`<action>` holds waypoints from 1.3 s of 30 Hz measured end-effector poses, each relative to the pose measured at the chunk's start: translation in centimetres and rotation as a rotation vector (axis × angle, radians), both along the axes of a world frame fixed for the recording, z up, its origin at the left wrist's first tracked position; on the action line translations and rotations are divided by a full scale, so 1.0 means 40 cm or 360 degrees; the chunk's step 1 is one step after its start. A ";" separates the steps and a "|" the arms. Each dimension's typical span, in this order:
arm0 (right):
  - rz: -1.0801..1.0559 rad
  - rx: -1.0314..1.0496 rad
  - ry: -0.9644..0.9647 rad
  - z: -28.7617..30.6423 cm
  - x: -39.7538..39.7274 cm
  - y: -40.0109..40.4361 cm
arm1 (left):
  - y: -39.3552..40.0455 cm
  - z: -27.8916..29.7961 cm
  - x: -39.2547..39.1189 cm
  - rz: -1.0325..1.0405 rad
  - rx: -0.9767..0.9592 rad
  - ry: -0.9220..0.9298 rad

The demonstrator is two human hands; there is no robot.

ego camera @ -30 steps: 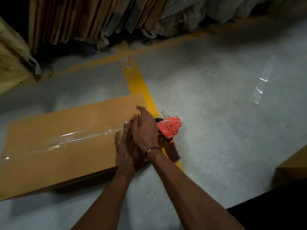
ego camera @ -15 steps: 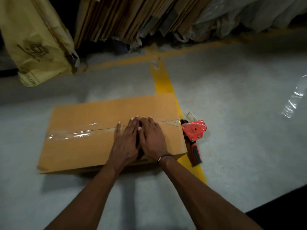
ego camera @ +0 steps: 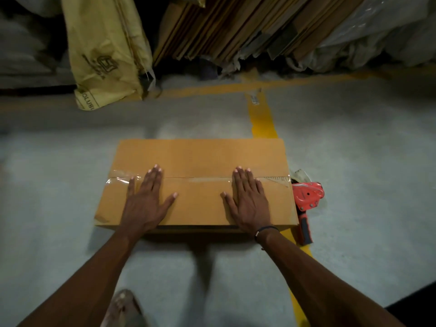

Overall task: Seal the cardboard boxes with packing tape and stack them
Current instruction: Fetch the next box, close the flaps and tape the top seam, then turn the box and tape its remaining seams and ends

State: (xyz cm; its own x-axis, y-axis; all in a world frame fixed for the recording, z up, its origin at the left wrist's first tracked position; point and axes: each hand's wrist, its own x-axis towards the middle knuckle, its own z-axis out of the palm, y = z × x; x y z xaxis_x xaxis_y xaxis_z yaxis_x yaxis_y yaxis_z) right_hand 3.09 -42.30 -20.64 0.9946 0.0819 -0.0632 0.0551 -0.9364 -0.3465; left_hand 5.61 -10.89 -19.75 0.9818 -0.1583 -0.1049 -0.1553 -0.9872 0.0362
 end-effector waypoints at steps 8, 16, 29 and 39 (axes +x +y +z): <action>0.0553 0.0041 0.0106 0.054 0.084 0.266 | -0.003 -0.005 -0.002 -0.0011 0.0007 0.0033; 0.0807 -0.0150 0.0037 0.038 0.111 0.205 | 0.011 -0.005 0.000 -0.0057 -0.0071 0.0038; 0.0733 -0.0304 0.0111 0.044 0.074 0.044 | 0.030 0.012 -0.072 0.0777 -0.0191 0.0141; 0.0436 -0.0367 0.0232 0.081 0.295 -0.018 | -0.472 0.073 -0.303 0.0915 -0.0416 0.0250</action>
